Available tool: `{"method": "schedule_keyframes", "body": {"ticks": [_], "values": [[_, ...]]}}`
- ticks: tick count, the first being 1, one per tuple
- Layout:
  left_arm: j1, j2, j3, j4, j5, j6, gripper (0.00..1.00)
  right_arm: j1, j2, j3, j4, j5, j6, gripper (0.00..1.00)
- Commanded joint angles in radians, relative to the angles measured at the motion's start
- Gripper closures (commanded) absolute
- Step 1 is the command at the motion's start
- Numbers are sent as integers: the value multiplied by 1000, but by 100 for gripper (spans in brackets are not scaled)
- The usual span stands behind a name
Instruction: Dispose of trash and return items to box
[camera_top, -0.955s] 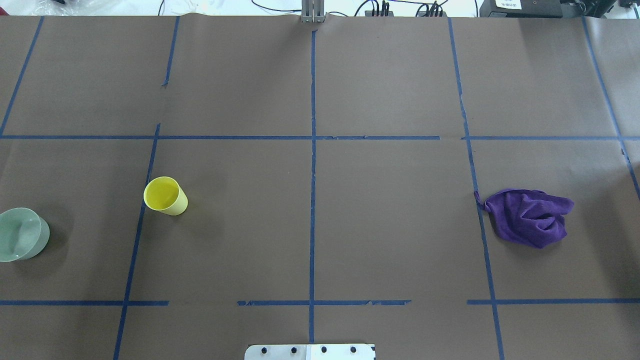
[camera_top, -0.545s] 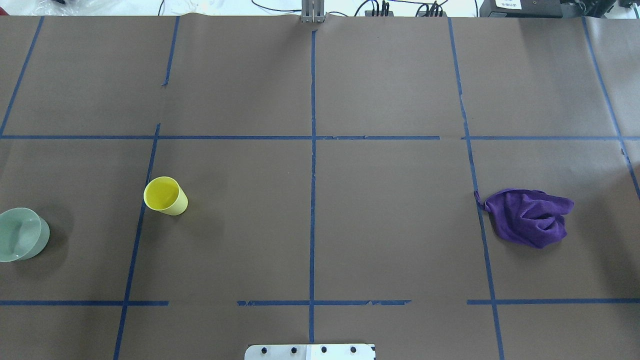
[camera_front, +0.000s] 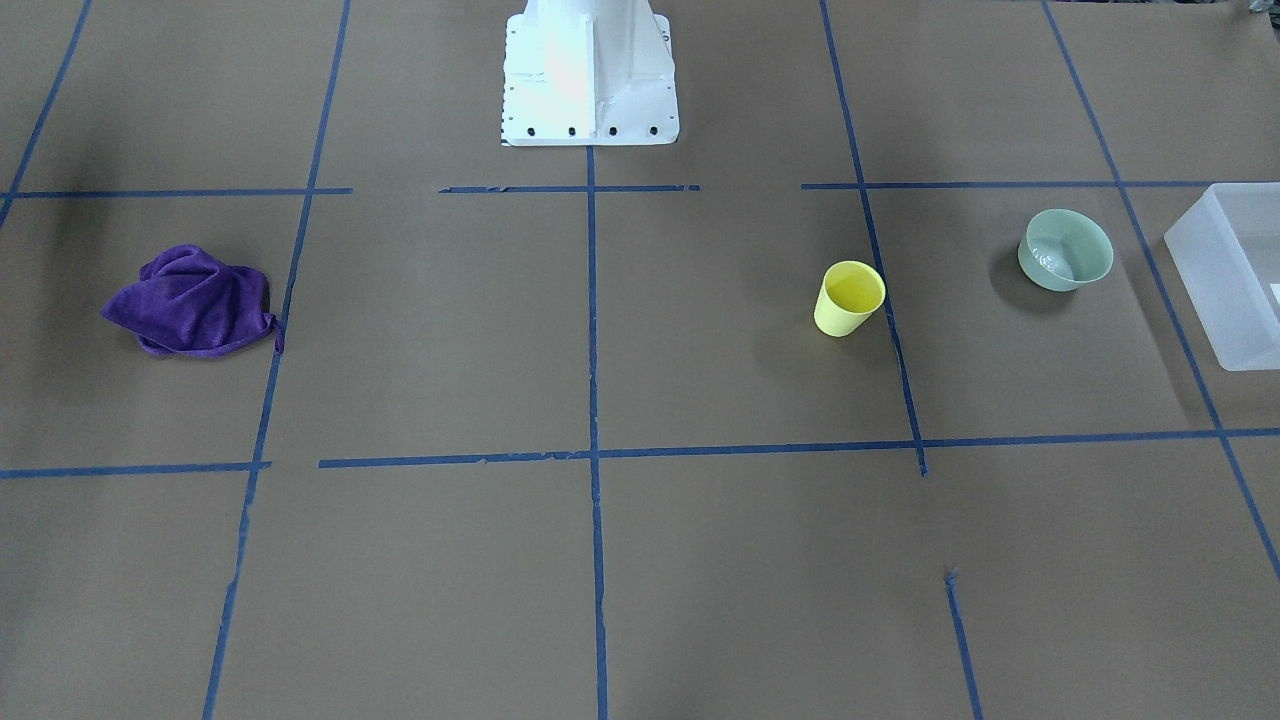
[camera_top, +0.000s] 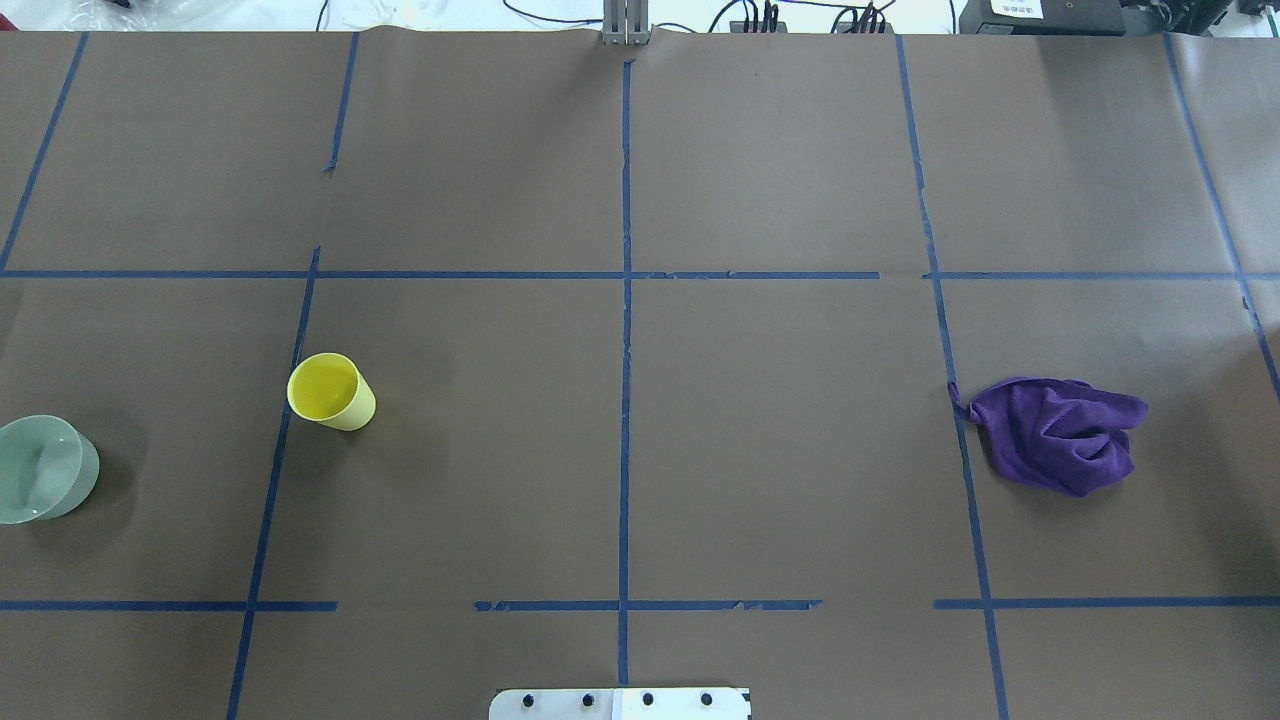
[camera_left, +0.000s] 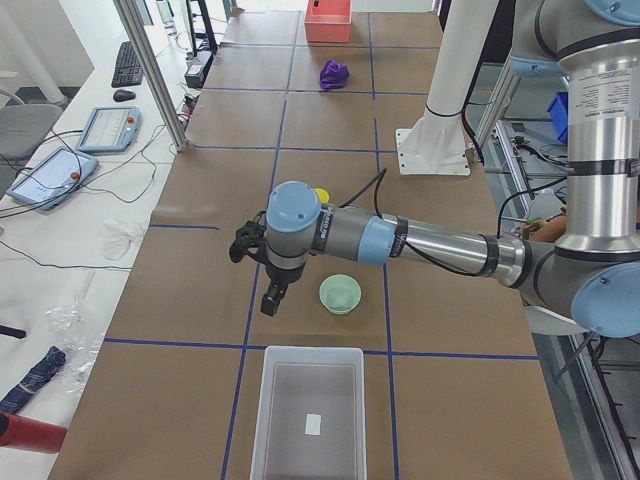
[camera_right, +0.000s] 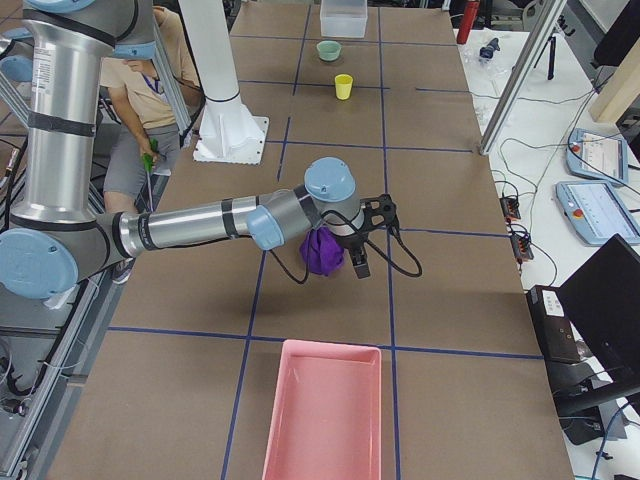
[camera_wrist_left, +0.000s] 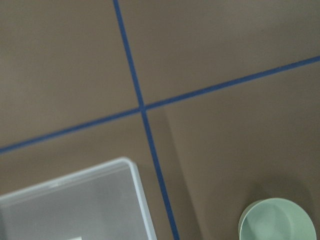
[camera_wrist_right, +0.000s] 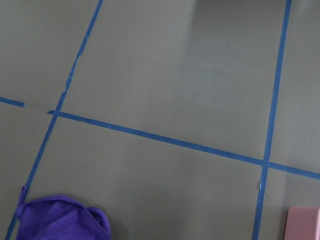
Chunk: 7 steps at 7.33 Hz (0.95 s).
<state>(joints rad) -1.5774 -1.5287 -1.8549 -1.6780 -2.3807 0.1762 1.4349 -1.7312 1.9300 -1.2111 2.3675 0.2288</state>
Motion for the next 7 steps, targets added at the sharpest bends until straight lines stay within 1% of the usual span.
{"method": "schedule_keyframes", "body": {"ticks": [1, 2, 3, 4, 5, 6, 7], "values": [[34, -83, 17, -249, -2, -3, 0, -24, 4, -2, 16, -4, 12, 0], [95, -80, 48, -454, -2, -6, 0, -24, 4, -2, 16, -4, 12, 0], [135, -71, 68, -602, -2, -238, 0, -31, 4, -2, 16, -2, 12, 0], [239, -70, 69, -721, 14, -496, 0, -36, 4, -2, 16, -4, 12, 0], [326, -71, 57, -771, 122, -586, 0, -36, 1, -2, 15, -4, 14, 0], [429, -53, 25, -793, 218, -633, 0, -36, -4, -2, 15, -4, 36, 0], [494, -30, 4, -793, 234, -793, 0, -39, -1, -2, 15, -8, 59, 0]]}}
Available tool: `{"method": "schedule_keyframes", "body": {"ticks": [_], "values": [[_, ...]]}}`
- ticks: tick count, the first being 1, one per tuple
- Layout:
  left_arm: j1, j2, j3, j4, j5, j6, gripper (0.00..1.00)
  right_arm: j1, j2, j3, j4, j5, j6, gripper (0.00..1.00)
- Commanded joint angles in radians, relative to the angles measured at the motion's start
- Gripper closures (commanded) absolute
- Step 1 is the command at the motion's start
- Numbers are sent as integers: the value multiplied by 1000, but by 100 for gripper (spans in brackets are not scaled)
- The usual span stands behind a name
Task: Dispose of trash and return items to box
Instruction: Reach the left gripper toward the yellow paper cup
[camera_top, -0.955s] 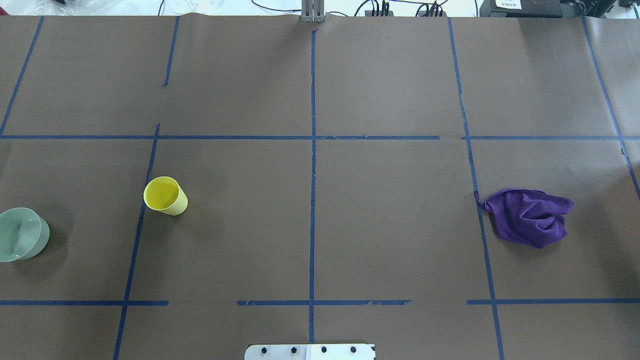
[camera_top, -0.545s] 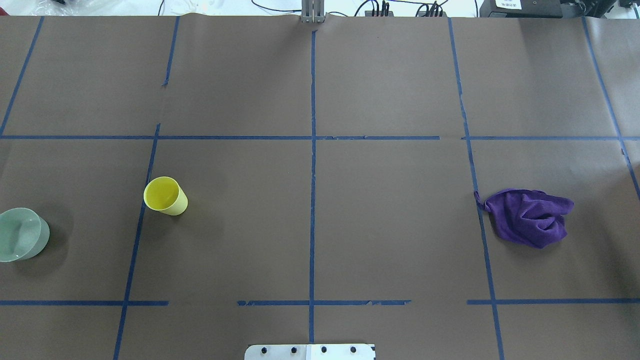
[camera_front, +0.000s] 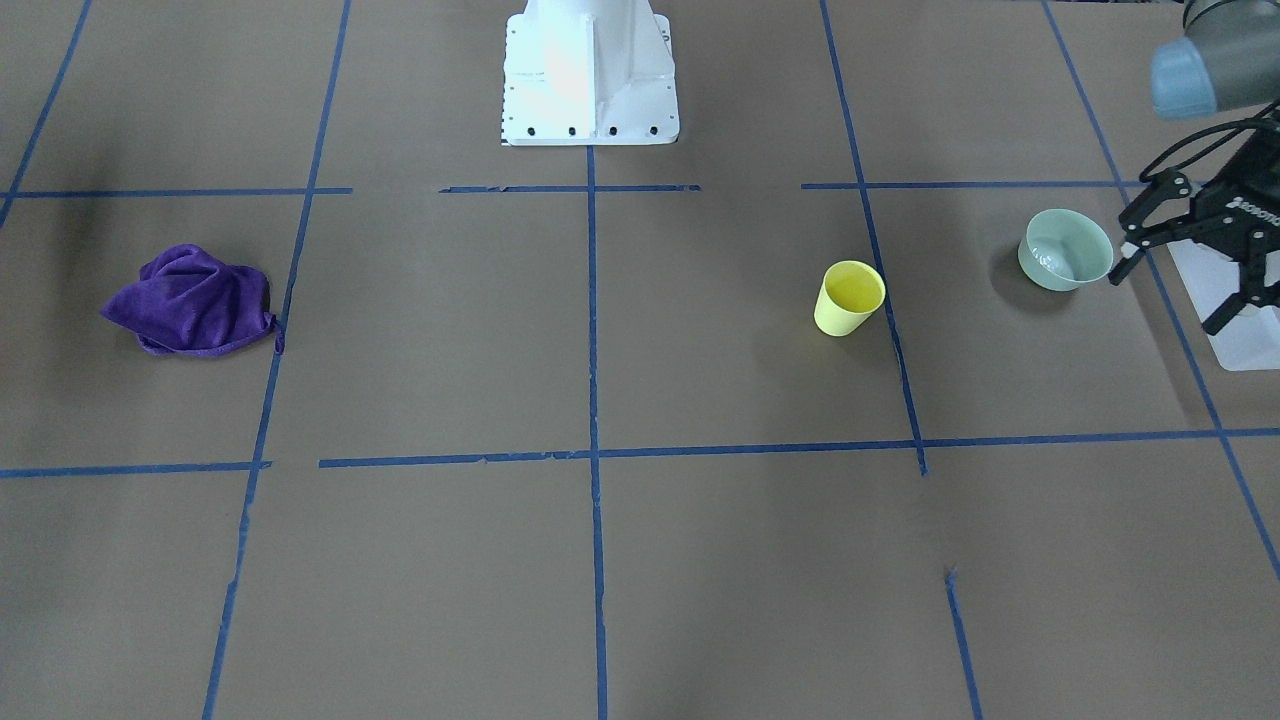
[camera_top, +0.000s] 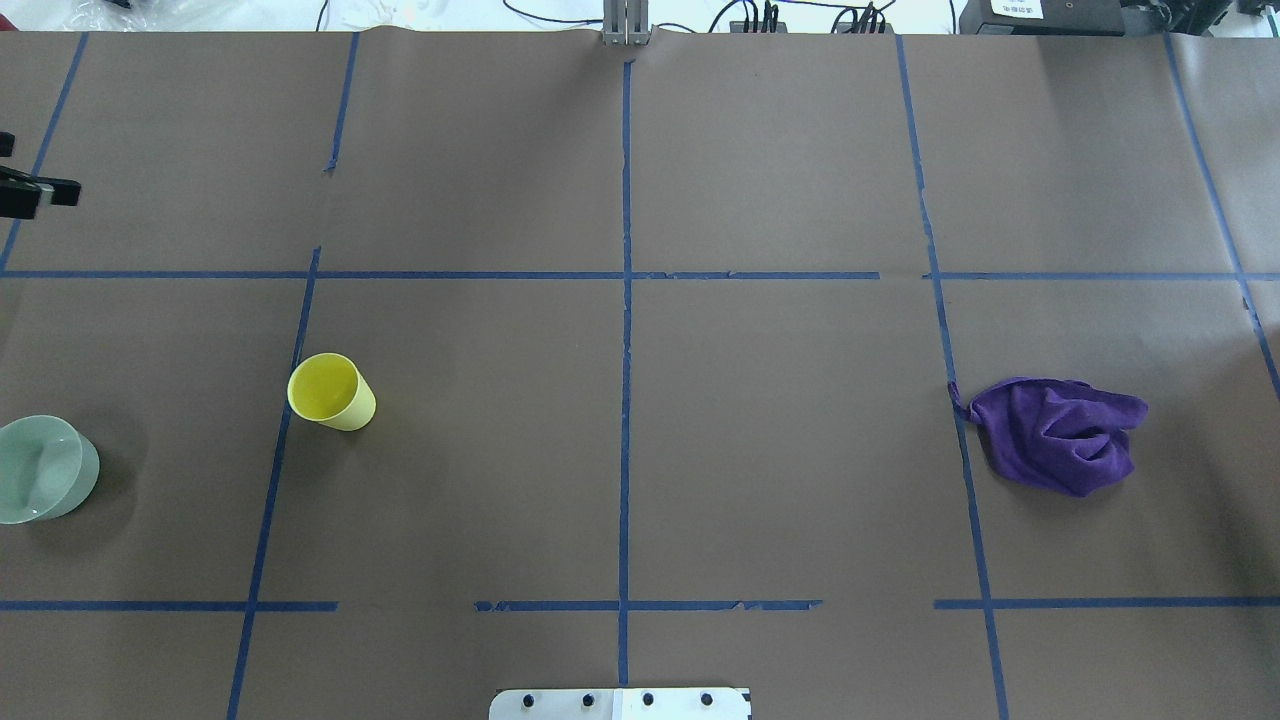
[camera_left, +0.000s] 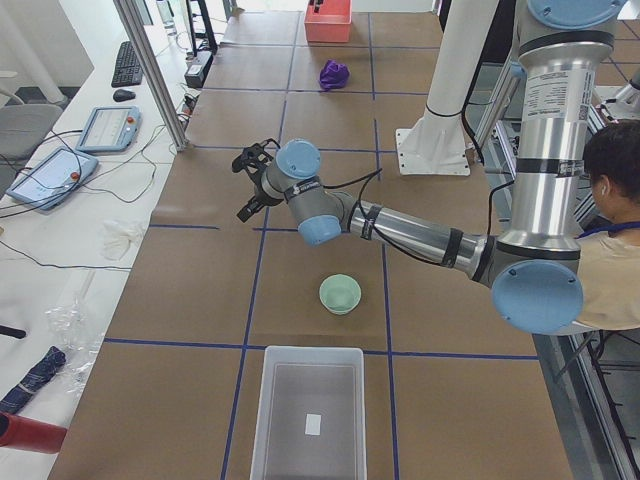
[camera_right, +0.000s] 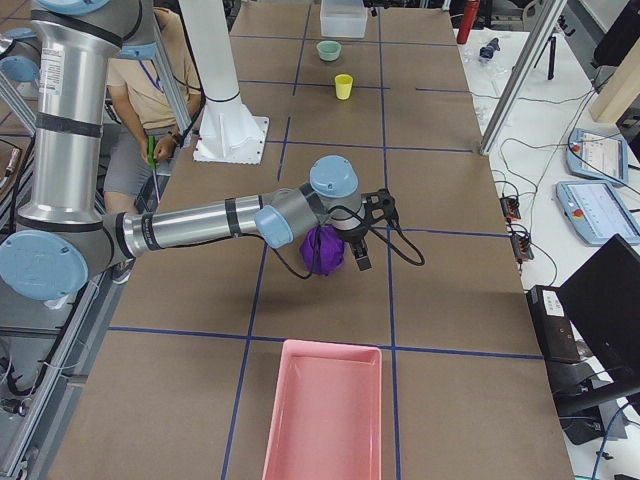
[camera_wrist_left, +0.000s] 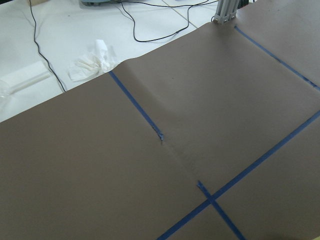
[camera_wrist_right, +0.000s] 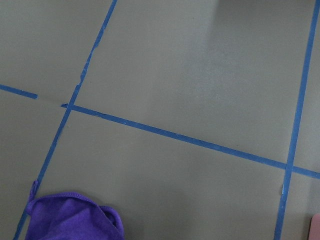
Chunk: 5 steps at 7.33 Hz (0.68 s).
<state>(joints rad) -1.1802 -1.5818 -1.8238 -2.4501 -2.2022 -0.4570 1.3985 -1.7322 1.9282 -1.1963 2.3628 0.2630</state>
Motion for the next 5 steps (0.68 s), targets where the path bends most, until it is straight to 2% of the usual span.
{"method": "schedule_keyframes", "body": {"ticks": [1, 2, 3, 4, 5], "values": [[170, 26, -46, -20, 105, -301, 0, -13, 0, 0, 0, -16, 24, 0], [251, 28, -55, 3, 193, -434, 0, -18, 0, -1, 0, -23, 24, 0], [317, 26, -66, 61, 279, -542, 5, -18, 0, -2, 0, -37, 24, 0], [382, 25, -75, 91, 350, -663, 17, -18, 0, -2, 0, -40, 25, 0], [424, 25, -75, 91, 389, -718, 23, -21, 0, -2, 0, -42, 25, 0]]}}
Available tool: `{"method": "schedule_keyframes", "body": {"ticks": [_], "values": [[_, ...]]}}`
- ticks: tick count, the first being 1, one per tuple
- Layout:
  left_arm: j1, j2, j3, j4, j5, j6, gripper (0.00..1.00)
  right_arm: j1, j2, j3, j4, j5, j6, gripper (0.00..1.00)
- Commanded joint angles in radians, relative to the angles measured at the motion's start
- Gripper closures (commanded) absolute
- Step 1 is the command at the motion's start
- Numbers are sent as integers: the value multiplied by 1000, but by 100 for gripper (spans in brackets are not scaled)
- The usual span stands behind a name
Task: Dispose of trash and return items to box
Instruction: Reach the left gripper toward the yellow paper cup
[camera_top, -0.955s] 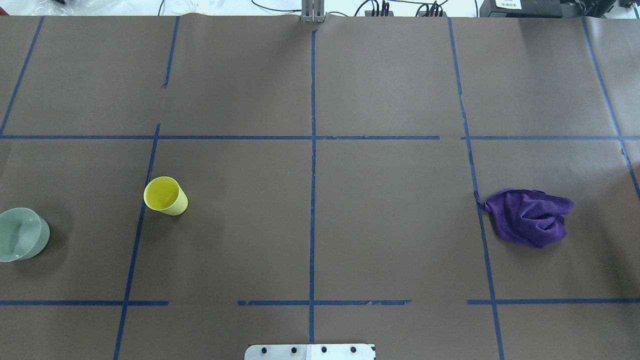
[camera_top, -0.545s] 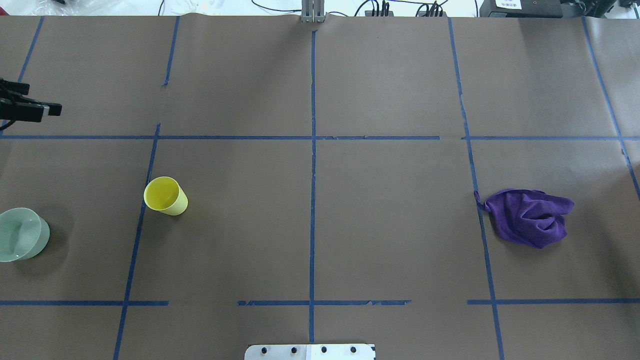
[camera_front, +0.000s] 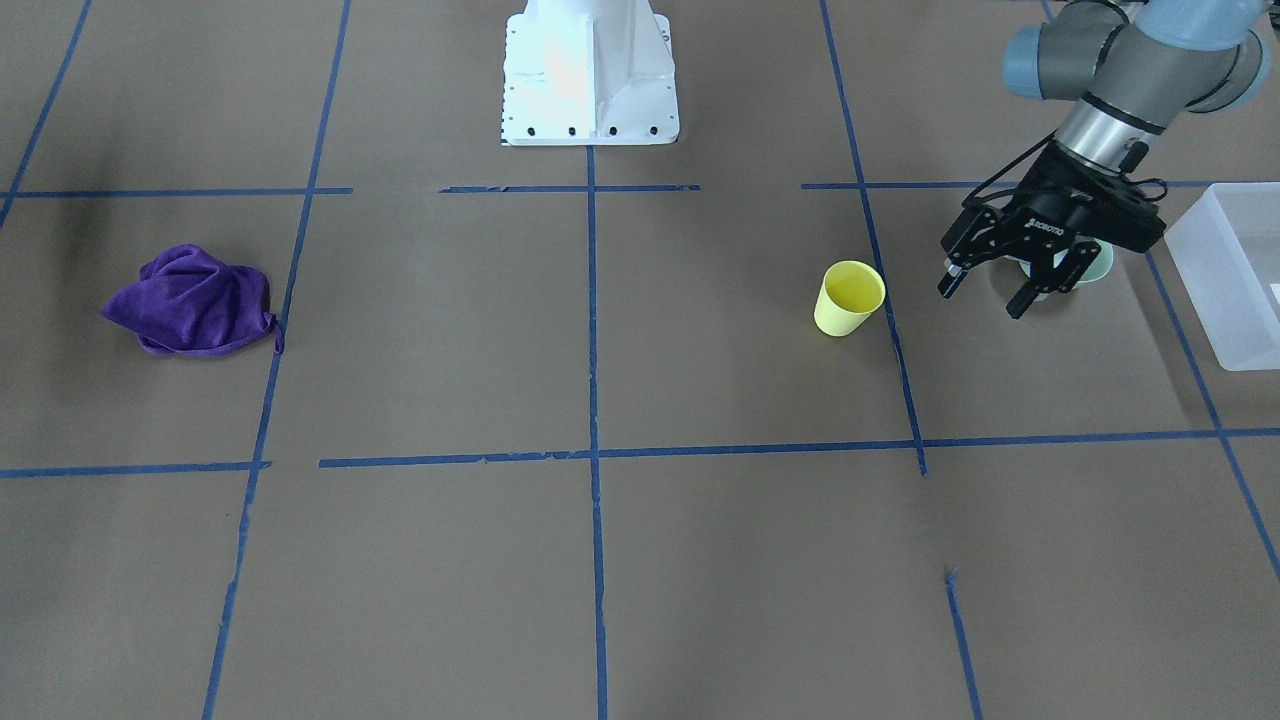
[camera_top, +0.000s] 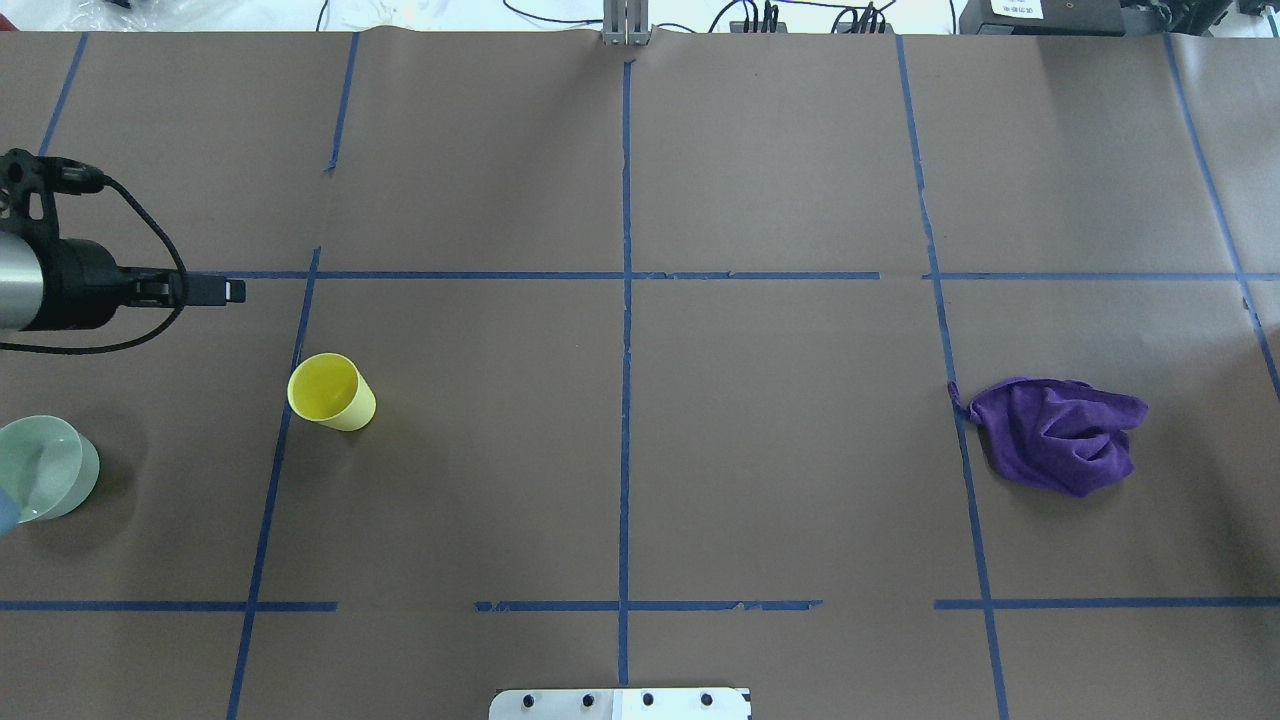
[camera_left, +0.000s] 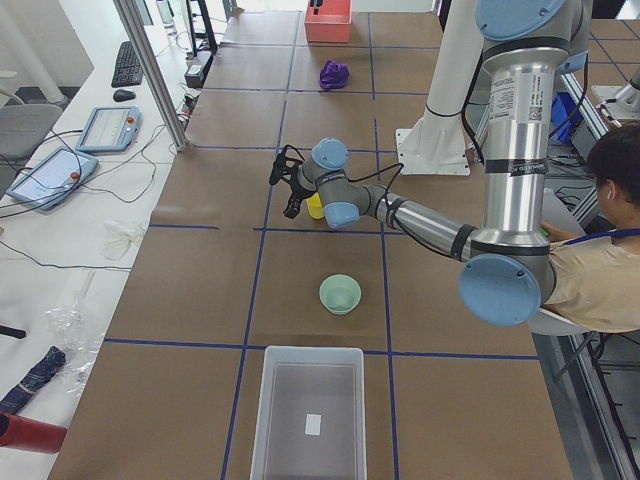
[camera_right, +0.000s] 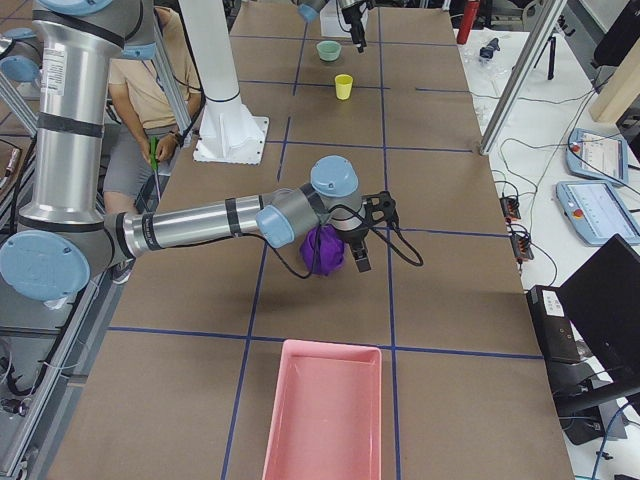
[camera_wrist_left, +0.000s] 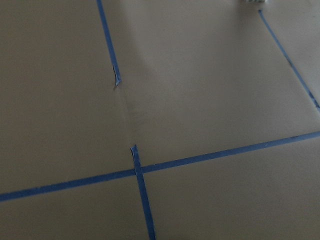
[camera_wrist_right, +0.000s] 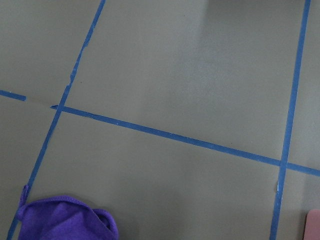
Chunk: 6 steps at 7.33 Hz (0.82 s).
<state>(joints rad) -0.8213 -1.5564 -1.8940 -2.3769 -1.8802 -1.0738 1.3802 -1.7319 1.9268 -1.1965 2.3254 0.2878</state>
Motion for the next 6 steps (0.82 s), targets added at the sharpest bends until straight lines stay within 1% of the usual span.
{"method": "schedule_keyframes", "body": {"ticks": [1, 4, 5, 6], "values": [[109, -5, -5, 19, 102, -154, 26, -3, 0, -2, 0, -9, 1, 0], [212, -8, 7, 21, 177, -196, 26, -3, 0, -12, 0, -14, -1, 0], [231, -7, 15, 21, 185, -196, 32, -3, 0, -18, 0, -17, -1, 0], [235, -7, 35, 19, 205, -196, 55, -4, 0, -20, 0, -18, -1, 0]]}}
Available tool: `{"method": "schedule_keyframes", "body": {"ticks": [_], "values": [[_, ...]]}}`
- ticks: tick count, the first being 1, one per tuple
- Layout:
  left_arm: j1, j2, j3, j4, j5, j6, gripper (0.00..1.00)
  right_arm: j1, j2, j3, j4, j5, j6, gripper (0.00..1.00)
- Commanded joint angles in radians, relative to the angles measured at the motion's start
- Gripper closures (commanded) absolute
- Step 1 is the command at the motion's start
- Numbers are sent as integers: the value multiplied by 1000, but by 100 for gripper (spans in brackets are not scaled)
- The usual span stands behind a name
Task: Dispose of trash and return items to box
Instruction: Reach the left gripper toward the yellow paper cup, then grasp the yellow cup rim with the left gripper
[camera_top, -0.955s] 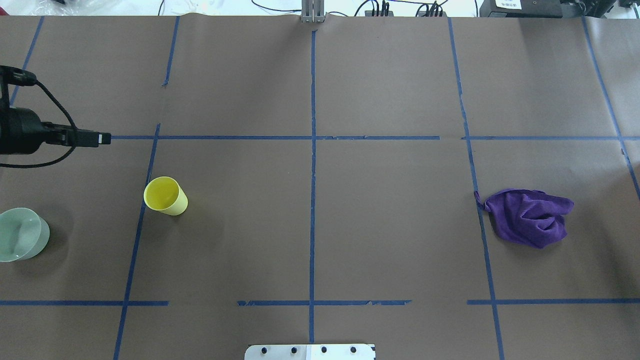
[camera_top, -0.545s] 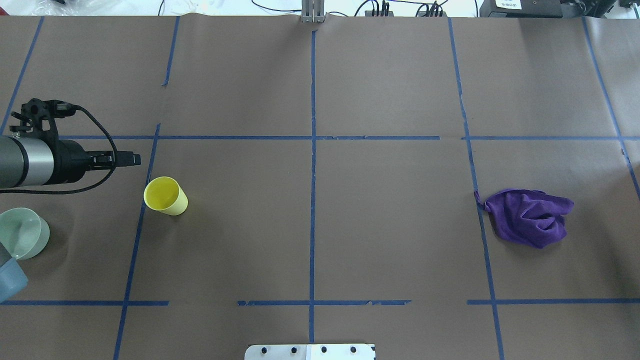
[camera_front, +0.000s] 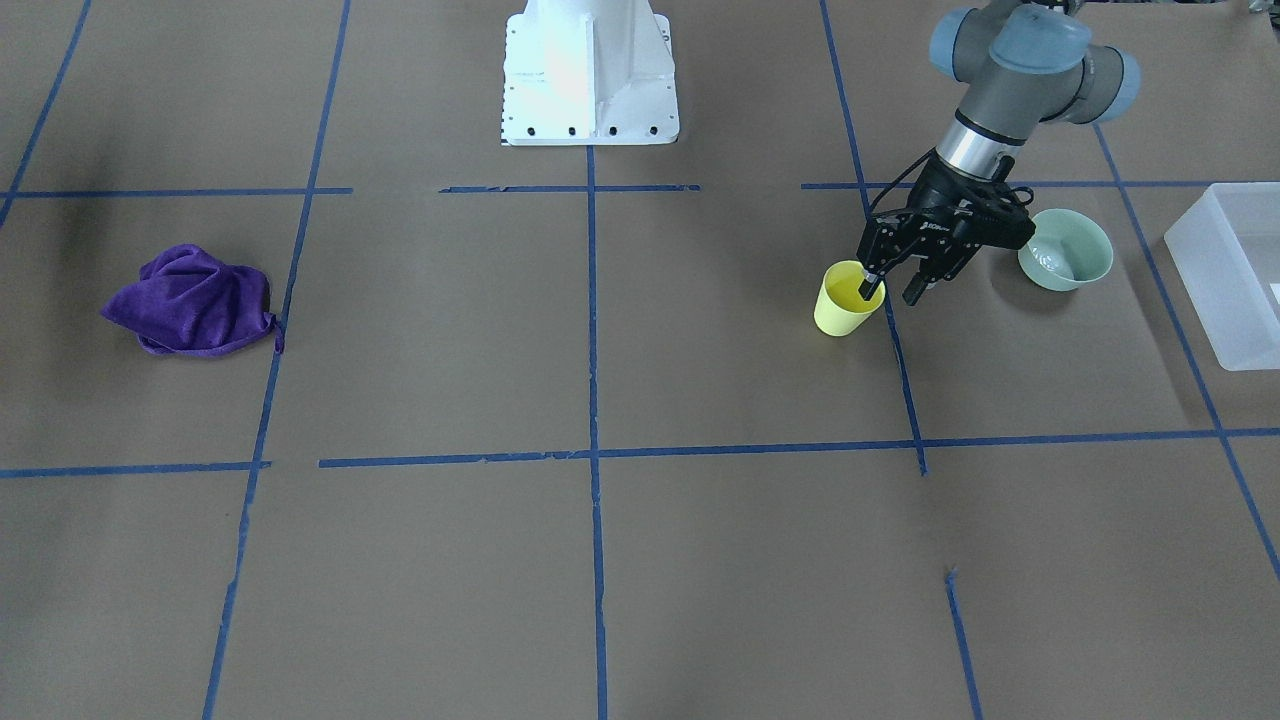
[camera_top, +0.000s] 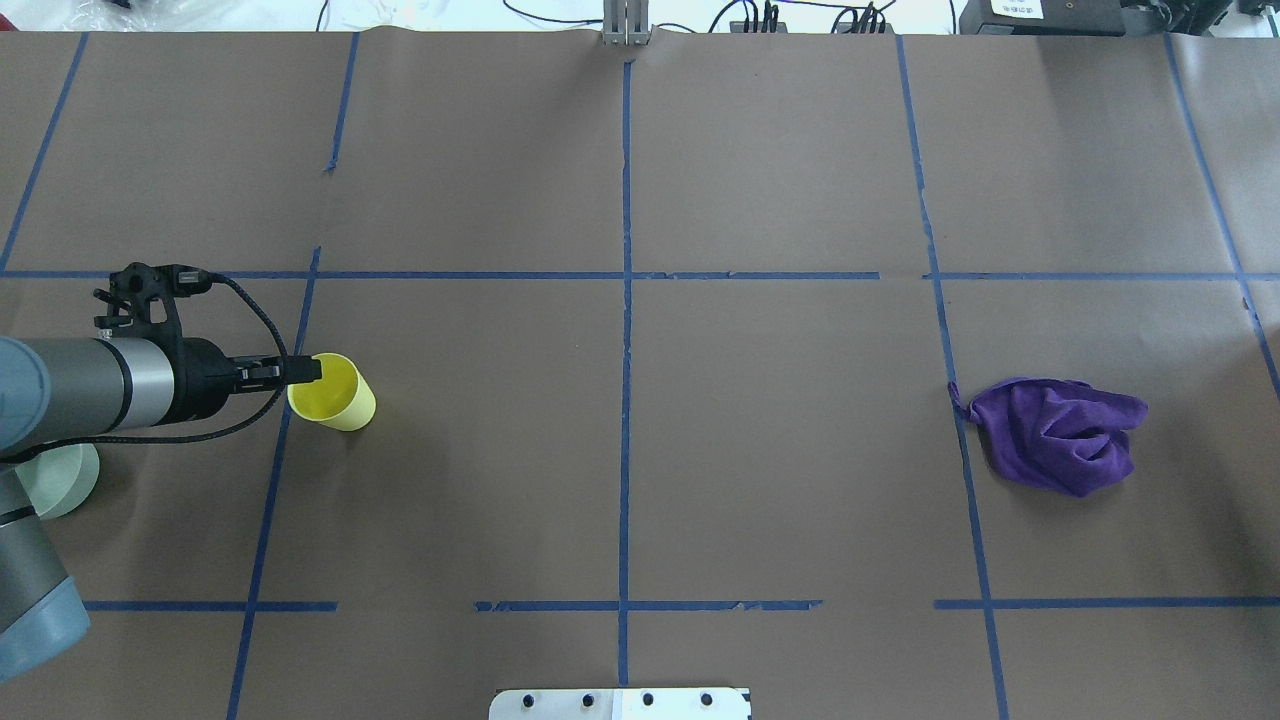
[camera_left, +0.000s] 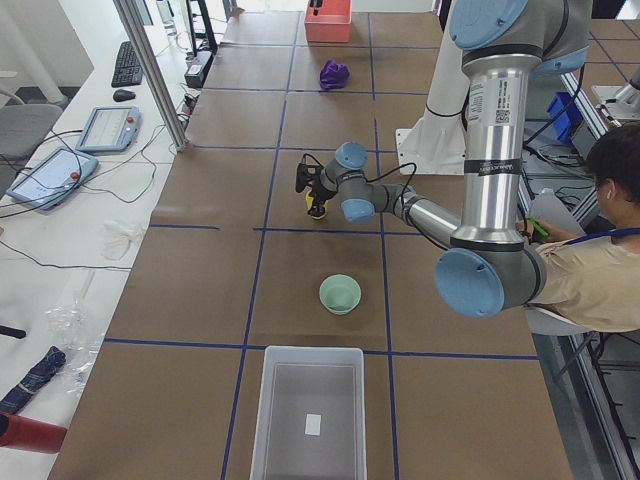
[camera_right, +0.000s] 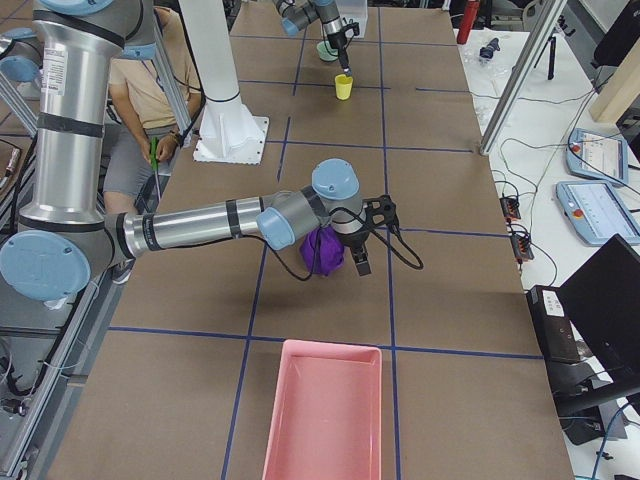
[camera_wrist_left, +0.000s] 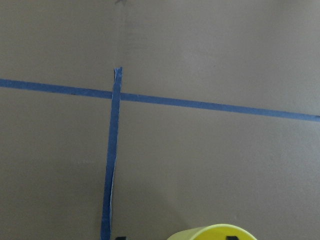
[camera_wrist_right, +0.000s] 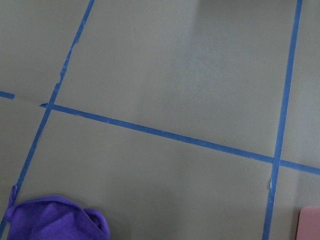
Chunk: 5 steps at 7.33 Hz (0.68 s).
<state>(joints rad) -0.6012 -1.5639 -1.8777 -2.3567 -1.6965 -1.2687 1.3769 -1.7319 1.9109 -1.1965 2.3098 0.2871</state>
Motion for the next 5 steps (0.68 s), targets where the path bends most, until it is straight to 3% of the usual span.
{"method": "schedule_keyframes", "body": {"ticks": [1, 3, 5], "values": [[18, 1, 25, -1, 21, 0, 96, 1, 0, -4, 0, -1, -2, 0], [9, 7, -1, -1, 21, 14, 100, 1, -2, -4, 2, -1, 0, 0], [-79, 68, -73, -1, -8, 200, 100, 1, 0, -3, 2, -1, 0, 0]]}}
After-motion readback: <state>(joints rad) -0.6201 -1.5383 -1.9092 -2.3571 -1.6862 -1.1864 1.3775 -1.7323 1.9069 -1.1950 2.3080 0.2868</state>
